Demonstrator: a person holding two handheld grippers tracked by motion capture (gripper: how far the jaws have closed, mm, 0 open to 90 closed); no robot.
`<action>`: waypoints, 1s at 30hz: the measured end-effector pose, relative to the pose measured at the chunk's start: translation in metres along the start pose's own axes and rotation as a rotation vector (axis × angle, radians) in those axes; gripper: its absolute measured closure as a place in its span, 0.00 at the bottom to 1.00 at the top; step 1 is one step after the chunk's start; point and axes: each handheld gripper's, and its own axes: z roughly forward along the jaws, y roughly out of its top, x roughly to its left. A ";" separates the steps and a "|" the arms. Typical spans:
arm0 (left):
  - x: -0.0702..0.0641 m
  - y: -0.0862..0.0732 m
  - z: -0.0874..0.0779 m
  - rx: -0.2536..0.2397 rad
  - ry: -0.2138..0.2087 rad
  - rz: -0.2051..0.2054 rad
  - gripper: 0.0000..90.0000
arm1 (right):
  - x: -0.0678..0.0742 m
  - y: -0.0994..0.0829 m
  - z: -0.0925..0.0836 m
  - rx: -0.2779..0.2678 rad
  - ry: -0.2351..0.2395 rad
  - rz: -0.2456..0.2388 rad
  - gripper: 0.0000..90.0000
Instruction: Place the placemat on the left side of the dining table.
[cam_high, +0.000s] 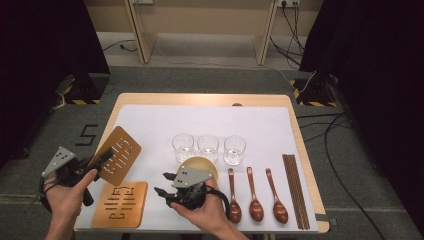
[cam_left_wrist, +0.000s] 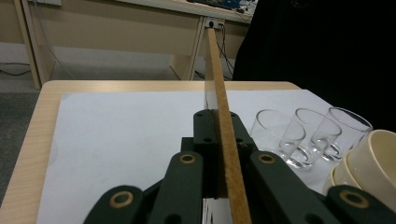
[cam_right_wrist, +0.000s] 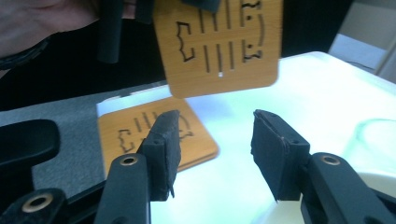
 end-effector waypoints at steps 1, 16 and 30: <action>0.000 0.001 0.002 -0.001 0.002 0.001 0.96 | -0.004 0.000 -0.003 -0.006 -0.012 0.004 0.58; 0.009 0.013 0.038 0.005 0.029 -0.008 0.96 | -0.032 -0.008 -0.042 -0.083 -0.129 0.058 0.58; 0.015 0.024 0.074 0.001 0.044 -0.039 0.96 | -0.068 -0.027 -0.089 -0.132 -0.290 0.128 0.58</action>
